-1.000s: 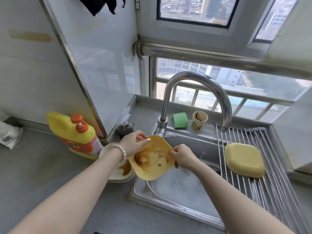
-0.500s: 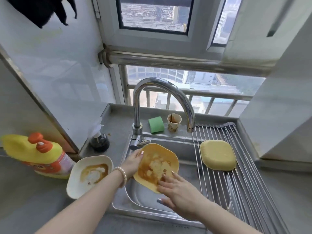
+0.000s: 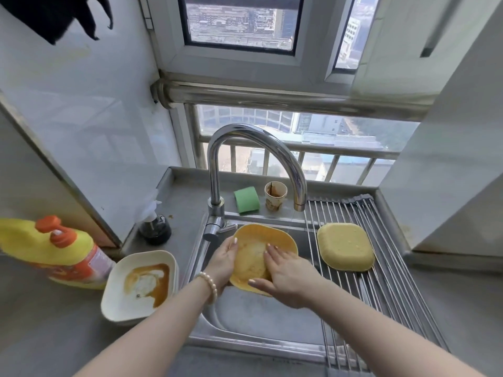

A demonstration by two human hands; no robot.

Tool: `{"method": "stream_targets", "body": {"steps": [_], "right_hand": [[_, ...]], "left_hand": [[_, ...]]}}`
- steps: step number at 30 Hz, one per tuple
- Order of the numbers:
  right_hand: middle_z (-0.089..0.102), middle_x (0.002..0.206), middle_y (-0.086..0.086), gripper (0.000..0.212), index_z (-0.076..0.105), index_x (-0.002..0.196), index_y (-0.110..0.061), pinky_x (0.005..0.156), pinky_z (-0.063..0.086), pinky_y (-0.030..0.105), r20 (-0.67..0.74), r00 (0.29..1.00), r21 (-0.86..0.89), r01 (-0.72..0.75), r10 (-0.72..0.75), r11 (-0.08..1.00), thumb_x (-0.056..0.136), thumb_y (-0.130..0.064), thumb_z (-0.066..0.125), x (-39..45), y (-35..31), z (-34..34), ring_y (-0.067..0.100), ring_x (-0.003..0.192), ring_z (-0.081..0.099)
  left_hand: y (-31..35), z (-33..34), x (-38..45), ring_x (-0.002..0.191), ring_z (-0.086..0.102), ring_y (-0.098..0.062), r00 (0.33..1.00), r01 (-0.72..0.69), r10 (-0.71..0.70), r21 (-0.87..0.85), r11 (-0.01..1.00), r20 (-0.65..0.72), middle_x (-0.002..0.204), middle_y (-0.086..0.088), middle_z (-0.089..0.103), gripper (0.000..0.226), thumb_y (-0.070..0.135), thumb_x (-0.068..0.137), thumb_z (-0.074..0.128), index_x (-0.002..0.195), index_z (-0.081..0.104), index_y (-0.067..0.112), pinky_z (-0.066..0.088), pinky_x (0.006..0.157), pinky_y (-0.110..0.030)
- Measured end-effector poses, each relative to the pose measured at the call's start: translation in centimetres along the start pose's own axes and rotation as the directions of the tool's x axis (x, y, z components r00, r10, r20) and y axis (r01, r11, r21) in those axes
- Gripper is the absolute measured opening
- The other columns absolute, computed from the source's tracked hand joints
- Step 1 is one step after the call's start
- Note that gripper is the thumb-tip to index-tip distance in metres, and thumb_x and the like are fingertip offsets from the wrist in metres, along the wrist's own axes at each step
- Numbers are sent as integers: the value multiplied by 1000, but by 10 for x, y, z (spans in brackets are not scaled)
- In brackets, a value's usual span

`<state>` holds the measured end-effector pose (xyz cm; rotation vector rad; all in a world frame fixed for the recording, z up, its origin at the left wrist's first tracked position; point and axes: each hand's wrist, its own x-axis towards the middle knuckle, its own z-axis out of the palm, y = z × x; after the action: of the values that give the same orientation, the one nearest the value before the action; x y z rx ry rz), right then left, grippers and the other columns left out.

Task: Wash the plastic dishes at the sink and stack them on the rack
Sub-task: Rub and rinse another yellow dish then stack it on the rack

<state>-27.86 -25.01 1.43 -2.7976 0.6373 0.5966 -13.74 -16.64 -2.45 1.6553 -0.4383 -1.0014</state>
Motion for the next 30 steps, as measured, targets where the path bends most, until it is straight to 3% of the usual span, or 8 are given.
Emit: {"method": "stream_targets", "body": {"steps": [6,11,13,17,20,23,26,30], "right_hand": [[8,160,6,71,14,153,-15,120,8,33,100,960,253,231,-263,940,97,-59,19,-14,-31,1,19,148,6],[7,159,18,127,13,151,-2,120,10,41,-1,999,33,-39,39,999,56,-82,-15,6,-12,1,30,146,11],[-3,160,13,115,4,153,-8,120,0,37,6,995,177,97,-99,980,65,-82,-4,8,-32,4,25,148,-2],[45,144,11,83,48,135,-15,105,38,42,35,992,152,114,-121,982,87,-69,8,-7,-26,3,28,133,41],[35,148,21,107,37,142,0,111,28,42,-17,990,-25,-143,143,989,78,-75,-4,8,-11,-4,34,136,34],[5,159,17,122,12,152,-4,119,3,38,-28,999,171,28,-23,985,60,-79,-16,15,-30,0,28,147,4],[41,147,13,95,50,132,-14,110,32,43,-7,986,254,164,-168,953,82,-73,-5,1,-30,6,28,137,34],[42,143,19,144,47,135,-3,112,28,43,-62,992,-10,-115,114,993,48,-80,-38,9,-7,2,32,132,39]], "left_hand": [[9,-4,0,86,60,-13,998,-48,46,-42,998,-39,94,3,61,21,22,103,35,113,54,18,51,79,-27],[4,2,-5,88,60,-19,999,-31,31,-91,995,-9,100,-8,61,22,23,104,33,101,55,22,53,86,-35],[7,6,-6,83,57,-8,999,-45,41,-111,993,-33,99,-4,61,21,22,104,34,96,53,26,51,77,-17],[8,-6,1,105,61,-29,997,38,-50,-176,984,-64,111,-6,61,21,33,103,33,109,54,30,50,94,-48],[4,0,4,105,61,-29,998,39,-46,-165,985,-40,110,-5,61,20,35,103,32,104,52,32,50,92,-49],[12,9,-1,88,60,-12,999,43,-45,-212,976,-8,101,2,59,22,31,104,31,99,52,27,53,71,-29],[14,-2,0,95,63,-23,997,62,-68,-223,973,-20,104,-3,61,23,33,104,29,102,51,28,54,83,-40],[9,0,-1,96,65,-29,996,90,-93,-210,973,-4,104,-7,64,29,37,104,27,105,55,28,56,75,-43]]}}
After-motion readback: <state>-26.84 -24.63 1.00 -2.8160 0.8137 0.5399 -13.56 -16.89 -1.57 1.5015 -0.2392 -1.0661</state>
